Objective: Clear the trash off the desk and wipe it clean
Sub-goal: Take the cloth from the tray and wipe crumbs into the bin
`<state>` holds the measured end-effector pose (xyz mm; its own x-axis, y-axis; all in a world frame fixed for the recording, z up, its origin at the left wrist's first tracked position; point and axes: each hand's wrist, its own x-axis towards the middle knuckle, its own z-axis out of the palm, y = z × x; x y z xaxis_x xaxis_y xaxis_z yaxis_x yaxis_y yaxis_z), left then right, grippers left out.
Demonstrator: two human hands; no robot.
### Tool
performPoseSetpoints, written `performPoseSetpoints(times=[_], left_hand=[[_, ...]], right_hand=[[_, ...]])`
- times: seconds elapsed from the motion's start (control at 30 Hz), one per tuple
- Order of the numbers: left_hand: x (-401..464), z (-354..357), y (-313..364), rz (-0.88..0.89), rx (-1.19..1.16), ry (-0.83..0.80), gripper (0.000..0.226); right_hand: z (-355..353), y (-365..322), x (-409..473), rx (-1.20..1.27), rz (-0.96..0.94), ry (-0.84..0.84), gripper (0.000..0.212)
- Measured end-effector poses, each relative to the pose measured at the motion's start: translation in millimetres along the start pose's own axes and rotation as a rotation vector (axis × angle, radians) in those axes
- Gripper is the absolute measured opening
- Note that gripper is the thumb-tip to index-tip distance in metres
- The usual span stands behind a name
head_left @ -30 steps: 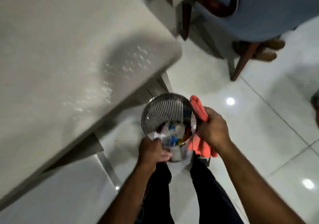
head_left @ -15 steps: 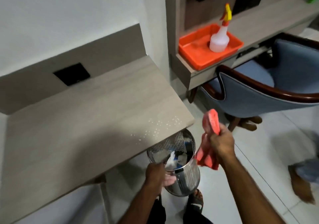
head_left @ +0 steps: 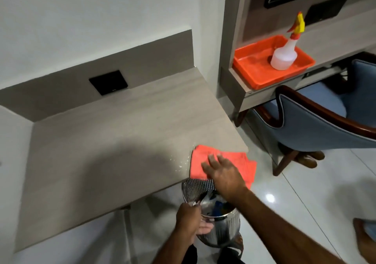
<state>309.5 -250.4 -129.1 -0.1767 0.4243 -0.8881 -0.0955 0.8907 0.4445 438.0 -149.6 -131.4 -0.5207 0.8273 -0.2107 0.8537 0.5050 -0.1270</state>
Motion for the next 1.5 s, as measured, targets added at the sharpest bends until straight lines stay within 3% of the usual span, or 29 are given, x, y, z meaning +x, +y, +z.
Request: performPoseSetpoints(times=[0.1,0.17,0.3,0.4,0.47,0.53,0.6,0.7,0.8,0.9,1.07,1.1,1.17,1.27,1.43,1.5], left_hand=[[-4,-6,-6,0.023,0.02,-0.016,0.018],[-3,-10,-10,0.029,0.039,-0.015,0.02],[1,-21,-14,0.026,0.076,0.023,0.027],[7,-31,-13,0.013,0.086,0.036,0.029],[9,-39,-12,0.002,0.092,0.037,0.025],[11,-49,-11,-0.004,0.094,0.048,0.017],[14,-59,-13,0.001,0.09,0.036,0.013],[21,-72,-18,-0.015,0.084,0.014,0.018],[22,-82,-22,-0.02,0.089,0.004,0.023],[22,-88,-19,0.0,0.088,-0.024,0.024],[32,-91,-16,-0.003,0.049,-0.047,0.025],[37,-89,-17,-0.011,0.046,-0.043,0.028],[50,-83,-22,-0.018,0.059,-0.044,0.032],[75,-66,-36,-0.015,0.077,-0.042,0.031],[150,-22,-76,-0.097,0.144,-0.052,0.036],[190,-2,-95,-0.118,0.171,-0.058,0.039]], right_hand=[[9,-29,-49,0.106,0.005,-0.126,0.061],[6,-37,-61,0.25,0.091,-0.1,0.059],[-41,-36,-39,0.496,0.401,0.377,0.035],[-78,-27,6,0.492,0.508,0.649,0.025],[-85,-19,44,0.521,0.553,0.575,0.023],[-74,-20,74,0.579,0.579,0.354,0.026],[-53,-34,90,0.36,0.469,0.118,0.036],[-26,-66,100,0.095,0.192,0.042,0.046],[-19,-88,75,0.08,-0.069,0.014,0.053],[-9,-87,27,0.084,-0.259,0.091,0.054],[-2,-60,-24,0.167,-0.364,0.054,0.025],[2,-53,-33,0.161,-0.348,0.045,0.023],[15,-38,-50,0.18,-0.275,0.131,0.039],[43,-20,-63,0.272,-0.022,0.241,0.057],[125,9,-63,0.478,0.341,0.301,0.055],[164,21,-59,0.582,0.41,0.308,0.043]])
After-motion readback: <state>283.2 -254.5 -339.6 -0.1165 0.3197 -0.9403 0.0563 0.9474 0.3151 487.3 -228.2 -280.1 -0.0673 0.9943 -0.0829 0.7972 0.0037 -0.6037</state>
